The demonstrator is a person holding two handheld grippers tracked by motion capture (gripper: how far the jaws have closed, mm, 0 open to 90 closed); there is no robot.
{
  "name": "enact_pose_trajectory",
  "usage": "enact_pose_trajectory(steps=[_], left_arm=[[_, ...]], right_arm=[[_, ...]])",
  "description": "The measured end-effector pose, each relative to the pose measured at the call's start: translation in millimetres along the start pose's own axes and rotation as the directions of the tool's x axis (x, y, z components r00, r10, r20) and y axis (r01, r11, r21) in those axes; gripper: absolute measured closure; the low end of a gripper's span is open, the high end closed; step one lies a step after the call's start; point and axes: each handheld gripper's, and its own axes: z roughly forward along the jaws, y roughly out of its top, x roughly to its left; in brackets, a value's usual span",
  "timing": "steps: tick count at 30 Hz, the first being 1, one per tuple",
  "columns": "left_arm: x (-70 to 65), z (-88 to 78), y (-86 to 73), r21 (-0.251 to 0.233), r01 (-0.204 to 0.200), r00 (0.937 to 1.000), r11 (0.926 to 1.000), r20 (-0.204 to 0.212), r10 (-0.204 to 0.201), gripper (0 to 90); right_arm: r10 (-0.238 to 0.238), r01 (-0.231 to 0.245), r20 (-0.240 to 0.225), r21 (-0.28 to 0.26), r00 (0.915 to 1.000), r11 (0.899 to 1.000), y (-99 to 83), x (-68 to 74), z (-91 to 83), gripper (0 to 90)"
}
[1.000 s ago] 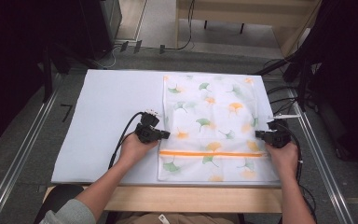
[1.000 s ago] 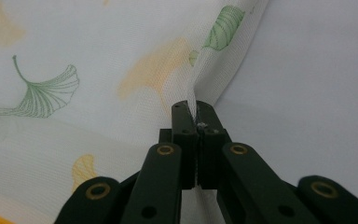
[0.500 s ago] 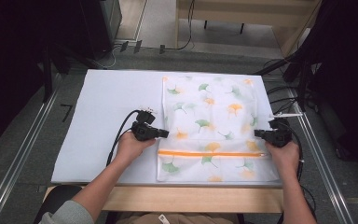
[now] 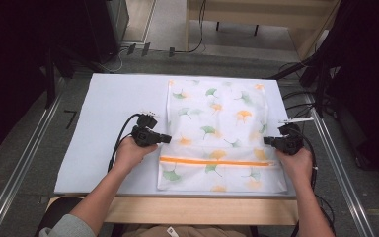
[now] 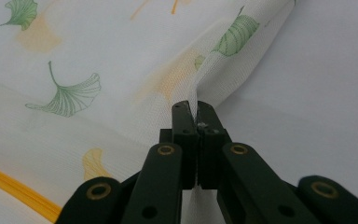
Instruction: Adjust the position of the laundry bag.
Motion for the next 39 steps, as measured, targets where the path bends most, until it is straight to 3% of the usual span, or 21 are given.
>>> enact_pose_trajectory(steps=[3, 14, 19, 31, 39], left_arm=[[2.3, -4.8, -1.4, 0.006, 0.007, 0.9999, 1.0, 0.011, -0.007, 90.0], [13.0, -21.3, -12.7, 0.002, 0.031, 0.9995, 0.9995, -0.011, -0.031, 90.0], [17.9, -27.4, -16.8, 0.028, 0.034, 0.9992, 0.999, -0.021, -0.033, 90.0], [30.8, -46.3, -26.5, 0.006, 0.074, 0.9963, 0.9972, -0.044, -0.074, 90.0], [39.4, -62.9, -35.3, -0.016, 0.102, 0.991, 0.9946, -0.085, -0.103, 90.0]], right_arm=[[-0.001, 0.001, -0.014, 0.011, 0.9999, 1.0, 2.1, 2.7, 1.7, 90.0], [-0.035, 0.037, -0.06, 0.022, 0.9975, 0.999, 7.6, 15.6, 5.4, 90.0], [-0.053, 0.055, -0.07, 0.026, 0.9962, 0.998, 11.8, 23.3, 10.3, 90.0], [-0.098, 0.102, -0.107, 0.032, 0.9894, 0.994, 22.5, 41.9, 19.7, 89.9], [-0.133, 0.14, -0.141, 0.044, 0.981, 0.989, 30.8, 56.8, 28.3, 89.7]])
